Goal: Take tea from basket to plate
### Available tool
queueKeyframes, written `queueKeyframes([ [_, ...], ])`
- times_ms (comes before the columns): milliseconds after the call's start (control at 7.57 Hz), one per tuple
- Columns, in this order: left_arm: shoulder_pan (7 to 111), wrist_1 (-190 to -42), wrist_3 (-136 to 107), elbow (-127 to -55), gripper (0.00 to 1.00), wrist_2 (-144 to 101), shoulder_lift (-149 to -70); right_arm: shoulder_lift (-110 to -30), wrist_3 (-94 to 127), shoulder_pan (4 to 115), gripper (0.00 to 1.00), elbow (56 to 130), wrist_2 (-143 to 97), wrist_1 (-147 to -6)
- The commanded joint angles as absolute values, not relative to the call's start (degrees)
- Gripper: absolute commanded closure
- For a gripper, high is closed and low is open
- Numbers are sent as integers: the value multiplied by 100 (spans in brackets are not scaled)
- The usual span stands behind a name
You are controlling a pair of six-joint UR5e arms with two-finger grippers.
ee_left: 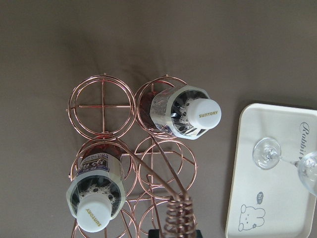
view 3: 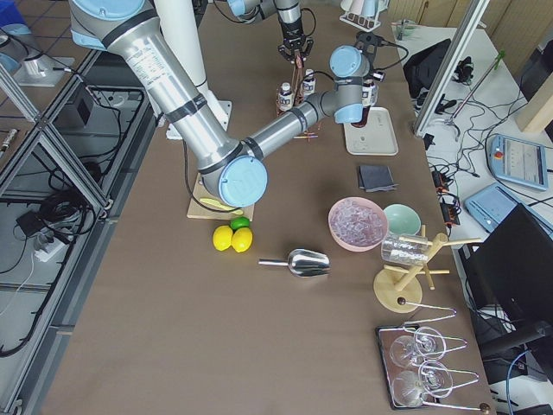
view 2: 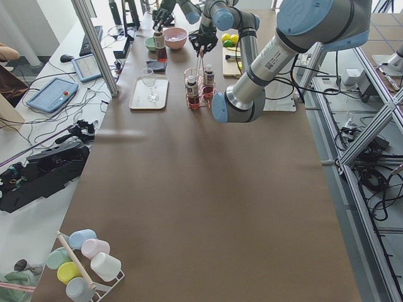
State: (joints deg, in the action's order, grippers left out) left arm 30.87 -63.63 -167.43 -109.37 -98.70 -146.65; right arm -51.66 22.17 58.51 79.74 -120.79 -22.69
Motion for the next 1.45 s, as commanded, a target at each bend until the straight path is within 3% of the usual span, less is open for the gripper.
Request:
queueKeyframes([
  [0, 3094, -6346, -16734, -10951, 100, -9870, -14660, -4992, 2223, 5565, 100, 7068, -11385, -1505],
  [660, 3829, -5696, -16060, -11934, 100, -10131, -14214, -4632, 2434, 5046, 100, 6312, -10487, -898],
  [1321, 5542, -5870, -13601, -11945, 100, -11221, -13134, -4649, 2435, 4843, 100, 5994, -10222, -475],
])
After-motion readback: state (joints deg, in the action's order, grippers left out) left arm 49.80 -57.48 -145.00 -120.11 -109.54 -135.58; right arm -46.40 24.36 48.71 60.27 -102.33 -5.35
